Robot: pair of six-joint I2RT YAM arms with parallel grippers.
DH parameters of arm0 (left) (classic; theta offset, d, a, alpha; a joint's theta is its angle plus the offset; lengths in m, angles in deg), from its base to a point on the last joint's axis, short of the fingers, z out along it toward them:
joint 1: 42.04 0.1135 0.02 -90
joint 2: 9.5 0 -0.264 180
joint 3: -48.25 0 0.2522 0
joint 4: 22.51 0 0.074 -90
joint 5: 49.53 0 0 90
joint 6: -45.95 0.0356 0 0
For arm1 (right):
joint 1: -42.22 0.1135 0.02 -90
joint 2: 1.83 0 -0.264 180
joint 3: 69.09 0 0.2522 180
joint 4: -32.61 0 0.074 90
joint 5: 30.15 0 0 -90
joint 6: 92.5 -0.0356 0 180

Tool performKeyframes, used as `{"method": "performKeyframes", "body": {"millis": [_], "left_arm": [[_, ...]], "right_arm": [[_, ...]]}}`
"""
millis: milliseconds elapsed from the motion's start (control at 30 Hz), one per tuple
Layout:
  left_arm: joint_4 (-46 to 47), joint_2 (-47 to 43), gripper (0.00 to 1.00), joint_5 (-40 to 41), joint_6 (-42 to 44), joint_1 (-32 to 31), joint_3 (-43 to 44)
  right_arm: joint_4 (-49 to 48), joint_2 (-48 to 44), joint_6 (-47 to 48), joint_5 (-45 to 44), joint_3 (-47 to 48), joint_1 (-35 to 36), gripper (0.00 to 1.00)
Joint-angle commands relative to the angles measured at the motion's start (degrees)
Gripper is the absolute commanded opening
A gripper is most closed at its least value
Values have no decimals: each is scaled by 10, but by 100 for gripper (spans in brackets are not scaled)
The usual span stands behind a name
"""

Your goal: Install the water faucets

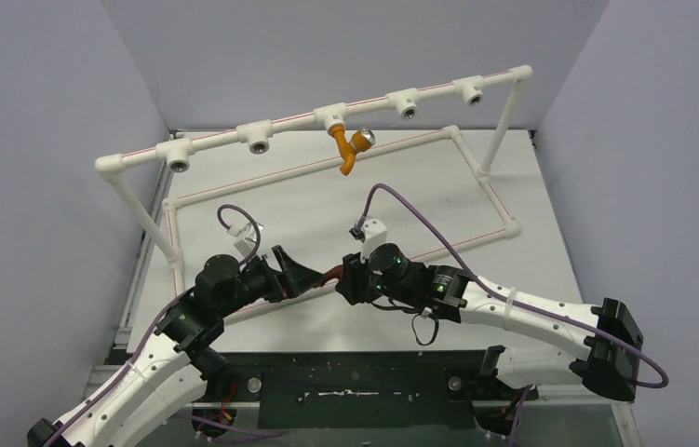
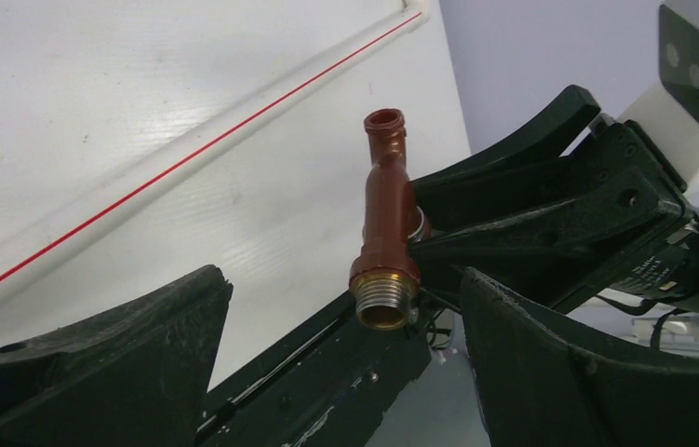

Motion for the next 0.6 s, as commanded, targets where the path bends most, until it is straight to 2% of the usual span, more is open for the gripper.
{"method": "performKeyframes", "body": {"millis": [0,133,567], "left_arm": [[100,-26,90,-1,-57,-2,-14],[136,-40,85,0,-77,-1,-30],[171,-39,67,-8,-102,-1,-53]], "right_arm": [[-59,15,-29,-32,41,11,0],[-57,38,-47,-34,58,19,0],[-71,49,-66,-43,69,34,0]]}}
